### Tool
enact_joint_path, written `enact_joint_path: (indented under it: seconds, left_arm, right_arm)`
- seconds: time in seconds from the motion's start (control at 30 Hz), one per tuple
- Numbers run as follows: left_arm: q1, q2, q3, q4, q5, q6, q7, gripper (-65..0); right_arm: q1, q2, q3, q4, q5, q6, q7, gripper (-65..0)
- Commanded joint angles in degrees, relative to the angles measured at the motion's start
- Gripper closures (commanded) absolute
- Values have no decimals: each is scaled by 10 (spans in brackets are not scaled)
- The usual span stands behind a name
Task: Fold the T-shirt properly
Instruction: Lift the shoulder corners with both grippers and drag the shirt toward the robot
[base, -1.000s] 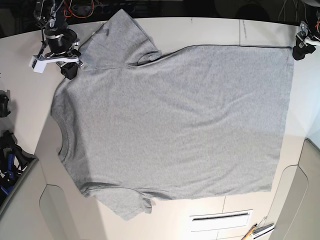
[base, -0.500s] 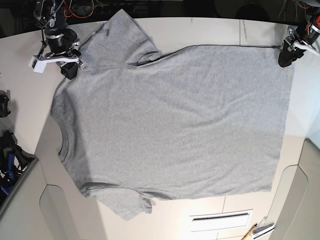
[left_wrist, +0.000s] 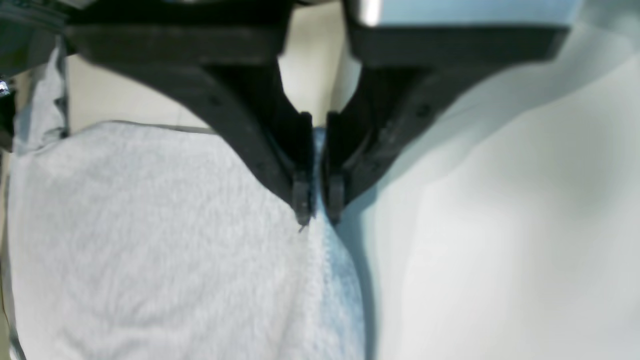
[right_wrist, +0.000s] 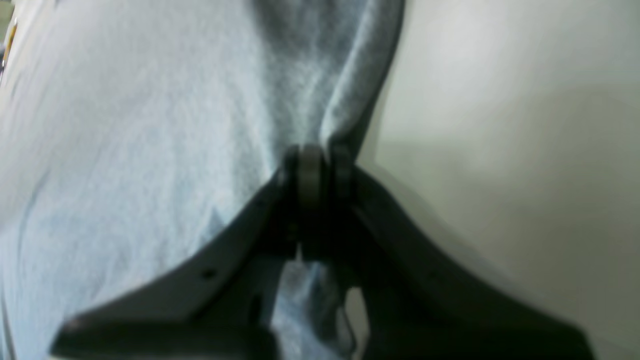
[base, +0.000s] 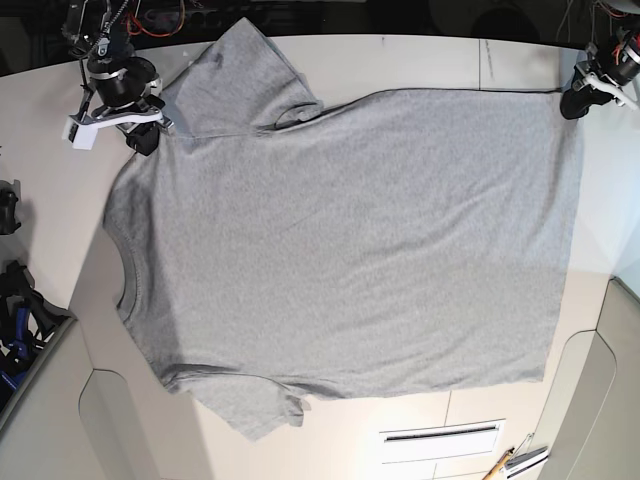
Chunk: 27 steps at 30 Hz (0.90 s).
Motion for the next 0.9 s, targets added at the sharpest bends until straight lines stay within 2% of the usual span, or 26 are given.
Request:
enact_joint_path:
  seconds: [0.0,0.2,0.3,0.7,0.87]
  left_arm:
    - [8,-12,-19,5,-9,-9,-6,0]
    - [42,-12,-67,5,-53,-10,19,0]
    - [58,-12,-77,5,-79,-25,41,0]
    - [138,-12,-161,5,-186,-25,107,0]
    - [166,-12,-174,5,-186,-25,134,0]
  right_arm:
    - [-5,9,4,13,-2,2,-7,0]
    - [-57,47,6,65,-6,2,-13,0]
    - [-92,57,7,103,-12,2,-15,0]
    - [-228,65,7,208,-12,2,-40,0]
    - [-283,76,7,243,-12,2,-45,0]
